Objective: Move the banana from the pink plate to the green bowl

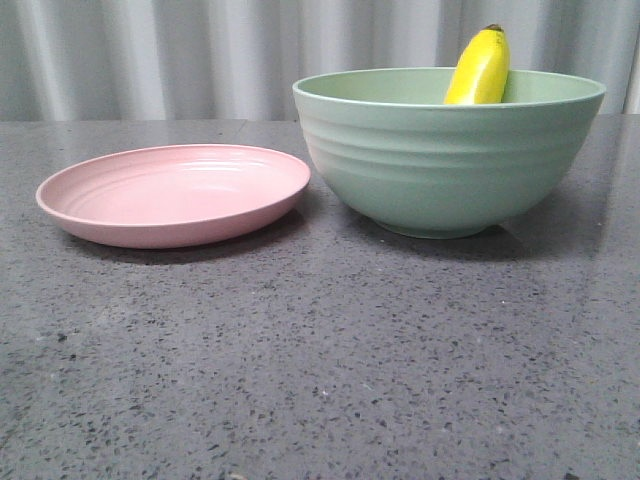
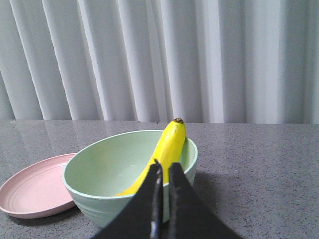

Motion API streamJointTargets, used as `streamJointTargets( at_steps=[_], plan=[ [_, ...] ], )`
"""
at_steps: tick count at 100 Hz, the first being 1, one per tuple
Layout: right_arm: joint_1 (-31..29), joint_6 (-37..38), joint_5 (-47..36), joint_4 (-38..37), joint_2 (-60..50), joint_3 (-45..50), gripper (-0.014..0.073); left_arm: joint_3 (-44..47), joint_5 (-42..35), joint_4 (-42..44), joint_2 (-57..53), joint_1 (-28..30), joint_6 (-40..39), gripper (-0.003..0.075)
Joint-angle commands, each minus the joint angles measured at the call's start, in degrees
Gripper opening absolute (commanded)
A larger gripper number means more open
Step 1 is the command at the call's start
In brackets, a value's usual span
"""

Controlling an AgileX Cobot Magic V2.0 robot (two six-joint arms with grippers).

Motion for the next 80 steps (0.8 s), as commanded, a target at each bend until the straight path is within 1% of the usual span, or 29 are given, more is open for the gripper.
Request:
streamJointTargets(
  at_steps=[1, 12, 37, 47, 55, 61, 80],
  plan=[
    [0.0, -0.3, -4.1, -0.1, 0.7, -1.4, -0.0069, 0.1, -8.8, 0.0, 0.0, 5.2, -0.2, -0.002],
    [0.0, -0.3, -4.1, -0.1, 0.7, -1.4, -0.0069, 2.3, -9.9, 0.0, -2.2, 11.9, -0.2, -0.002],
    [0.0, -0.3, -4.1, -0.1, 0.7, -1.4, -0.0069, 7.8, -9.9, 0.0, -13.5, 27.7, -0.2, -0.002],
    [0.0, -0.3, -4.1, -0.1, 0.7, -1.4, -0.0069, 7.8, -6.0, 0.0, -16.8, 32.3, -0.2, -0.002],
    [0.0, -0.3, -4.1, -0.1, 0.7, -1.4, -0.0069, 7.8, -1.6, 0.0, -19.4, 34.5, -0.2, -0.002],
    [0.0, -0.3, -4.0, -0.1, 0.7, -1.4, -0.0069, 7.8, 0.6, -0.5, -19.1, 35.6, -0.2, -0.002],
    [0.0, -0.3, -4.0, -0.1, 0.7, -1.4, -0.0069, 7.8, 11.1, -1.4, -19.2, 36.1, -0.2, -0.002]
  ],
)
